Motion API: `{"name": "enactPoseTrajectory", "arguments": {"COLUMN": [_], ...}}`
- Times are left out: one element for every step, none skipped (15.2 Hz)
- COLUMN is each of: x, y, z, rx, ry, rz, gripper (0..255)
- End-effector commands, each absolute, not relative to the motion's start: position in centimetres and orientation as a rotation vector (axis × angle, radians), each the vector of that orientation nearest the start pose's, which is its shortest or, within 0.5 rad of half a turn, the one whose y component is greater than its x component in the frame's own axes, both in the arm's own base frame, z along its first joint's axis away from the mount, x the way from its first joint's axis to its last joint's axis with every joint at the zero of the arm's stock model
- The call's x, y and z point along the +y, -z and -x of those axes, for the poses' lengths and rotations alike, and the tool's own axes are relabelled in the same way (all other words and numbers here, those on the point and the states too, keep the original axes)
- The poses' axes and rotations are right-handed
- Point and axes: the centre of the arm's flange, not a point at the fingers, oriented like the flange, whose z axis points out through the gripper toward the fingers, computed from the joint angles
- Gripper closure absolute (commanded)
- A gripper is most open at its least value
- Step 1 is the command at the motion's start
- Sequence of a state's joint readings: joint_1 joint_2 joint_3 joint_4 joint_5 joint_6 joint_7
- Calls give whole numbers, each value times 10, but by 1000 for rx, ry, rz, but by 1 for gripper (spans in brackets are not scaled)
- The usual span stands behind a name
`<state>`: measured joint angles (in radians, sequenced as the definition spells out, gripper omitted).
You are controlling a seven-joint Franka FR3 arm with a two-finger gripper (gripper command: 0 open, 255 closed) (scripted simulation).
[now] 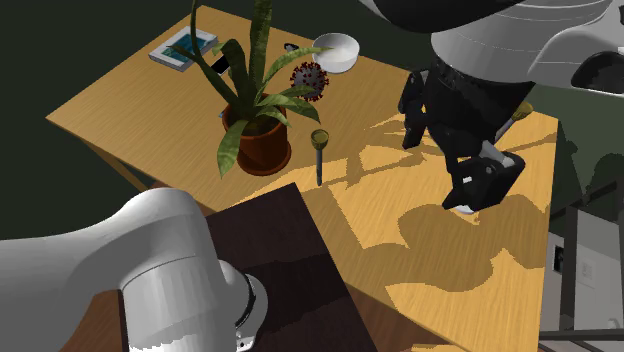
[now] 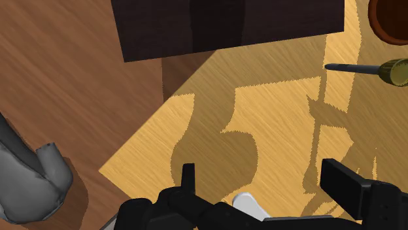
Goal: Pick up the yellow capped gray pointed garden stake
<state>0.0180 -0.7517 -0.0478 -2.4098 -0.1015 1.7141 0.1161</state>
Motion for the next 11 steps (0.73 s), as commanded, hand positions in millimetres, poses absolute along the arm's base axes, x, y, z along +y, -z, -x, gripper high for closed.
{"name": "enactPoseTrajectory", "arguments": {"x": [-23,-12,-2,8,18,28,38,49,59,69,80], "y": [-567,-559,-551,-543,-535,-527,-519,-512,-504,-496,-488], "z": [-328,-328,-328,-329,-329,-329,-330,-330,-330,-330,-331], "rx": [196,197,198,199,201,202,203,204,205,207,208], "ry": [95,92,89,87,84,82,79,76,74,71,69], "rz": [3200,3197,3195,3193,3191,3188,3186,3184,3182,3179,3177], "gripper": [0,0,0,0,0,0,0,0,0,0,0]}}
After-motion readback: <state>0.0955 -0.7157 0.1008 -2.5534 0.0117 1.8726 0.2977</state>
